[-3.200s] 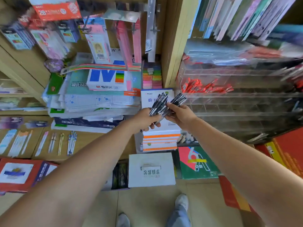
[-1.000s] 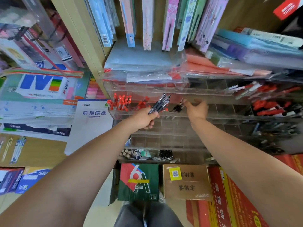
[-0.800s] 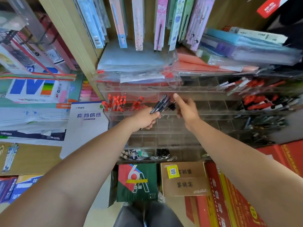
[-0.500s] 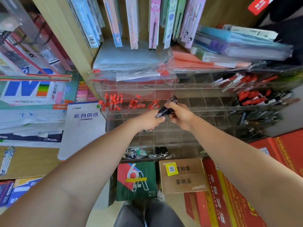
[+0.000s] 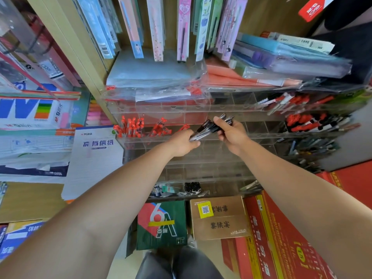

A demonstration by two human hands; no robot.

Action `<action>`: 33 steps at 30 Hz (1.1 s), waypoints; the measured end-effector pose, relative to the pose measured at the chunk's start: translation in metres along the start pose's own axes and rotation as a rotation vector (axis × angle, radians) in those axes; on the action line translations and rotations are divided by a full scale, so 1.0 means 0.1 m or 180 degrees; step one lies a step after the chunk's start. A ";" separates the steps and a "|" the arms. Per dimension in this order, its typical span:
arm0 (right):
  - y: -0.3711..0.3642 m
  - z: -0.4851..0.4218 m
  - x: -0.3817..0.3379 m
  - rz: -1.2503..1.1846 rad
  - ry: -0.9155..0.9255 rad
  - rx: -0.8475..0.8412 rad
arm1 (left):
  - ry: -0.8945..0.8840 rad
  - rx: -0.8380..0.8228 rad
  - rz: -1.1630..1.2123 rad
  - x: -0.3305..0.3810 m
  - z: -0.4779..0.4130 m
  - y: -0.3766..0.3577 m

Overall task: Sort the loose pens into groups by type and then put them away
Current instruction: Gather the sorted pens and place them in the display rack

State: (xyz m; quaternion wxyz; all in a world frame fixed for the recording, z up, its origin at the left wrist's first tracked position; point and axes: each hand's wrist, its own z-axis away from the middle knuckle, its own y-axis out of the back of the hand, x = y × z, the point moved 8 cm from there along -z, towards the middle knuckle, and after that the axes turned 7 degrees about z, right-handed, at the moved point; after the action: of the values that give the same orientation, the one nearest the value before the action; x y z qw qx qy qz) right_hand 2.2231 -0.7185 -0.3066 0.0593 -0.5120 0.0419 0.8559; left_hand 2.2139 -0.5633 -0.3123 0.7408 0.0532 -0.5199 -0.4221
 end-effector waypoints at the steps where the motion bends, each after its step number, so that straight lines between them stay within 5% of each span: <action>1: 0.08 -0.02 -0.03 -0.0021 0.0033 0.0174 | 0.0047 0.0065 -0.0011 -0.05 -0.02 0.03; 9: 0.30 -0.15 -0.10 -0.0107 0.0249 0.1009 | 0.0061 0.0109 -0.0154 -0.20 -0.06 0.07; 21: -0.13 -0.39 0.10 0.1712 0.0372 0.0680 | 0.0112 0.0244 -0.0098 -0.30 -0.12 0.12; 28: -0.06 -0.34 0.07 0.1770 0.0742 0.0904 | 0.0083 0.0269 -0.0110 -0.26 -0.06 0.13; 33: -0.17 -0.27 0.14 0.2192 0.0757 0.0493 | 0.0087 0.0328 -0.0213 -0.22 0.02 0.12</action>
State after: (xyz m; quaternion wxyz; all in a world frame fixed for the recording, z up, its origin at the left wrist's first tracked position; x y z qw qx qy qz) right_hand 2.2428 -0.7045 -0.3315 -0.1988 -0.5577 0.2830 0.7546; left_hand 2.2163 -0.5397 -0.3215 0.7296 0.1144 -0.5287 -0.4185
